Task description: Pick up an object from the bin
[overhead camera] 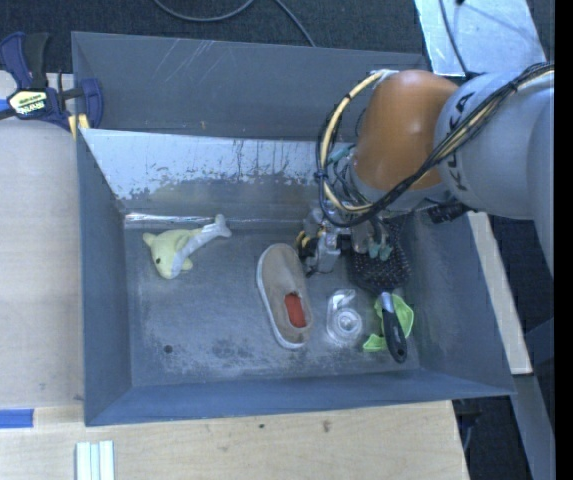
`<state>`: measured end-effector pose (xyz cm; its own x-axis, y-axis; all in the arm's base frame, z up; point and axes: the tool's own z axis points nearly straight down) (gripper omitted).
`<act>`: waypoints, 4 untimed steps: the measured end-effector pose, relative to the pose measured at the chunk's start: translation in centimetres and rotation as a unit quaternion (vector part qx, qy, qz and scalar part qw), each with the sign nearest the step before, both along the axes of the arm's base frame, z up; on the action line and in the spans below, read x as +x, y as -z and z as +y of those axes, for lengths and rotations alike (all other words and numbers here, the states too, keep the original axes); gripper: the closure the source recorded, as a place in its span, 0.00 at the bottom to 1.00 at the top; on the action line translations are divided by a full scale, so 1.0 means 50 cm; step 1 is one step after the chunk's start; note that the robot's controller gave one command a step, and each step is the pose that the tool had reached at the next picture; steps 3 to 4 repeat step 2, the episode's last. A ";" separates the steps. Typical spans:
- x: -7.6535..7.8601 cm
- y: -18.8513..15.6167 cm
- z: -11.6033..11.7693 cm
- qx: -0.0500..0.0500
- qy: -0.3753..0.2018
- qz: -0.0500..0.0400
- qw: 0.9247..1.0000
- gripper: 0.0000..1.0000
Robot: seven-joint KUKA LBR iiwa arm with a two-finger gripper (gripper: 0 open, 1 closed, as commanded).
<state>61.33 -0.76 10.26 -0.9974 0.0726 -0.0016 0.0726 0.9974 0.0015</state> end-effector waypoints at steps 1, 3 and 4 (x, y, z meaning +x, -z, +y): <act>0.000 0.000 0.000 0.000 0.000 0.000 1.000 1.00; -0.027 -0.261 0.003 0.000 -0.007 0.001 1.000 1.00; -0.027 -0.261 0.003 0.000 -0.007 0.001 1.000 1.00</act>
Offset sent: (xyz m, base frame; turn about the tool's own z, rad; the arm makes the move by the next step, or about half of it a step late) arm -0.0151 0.0020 0.1334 -0.0151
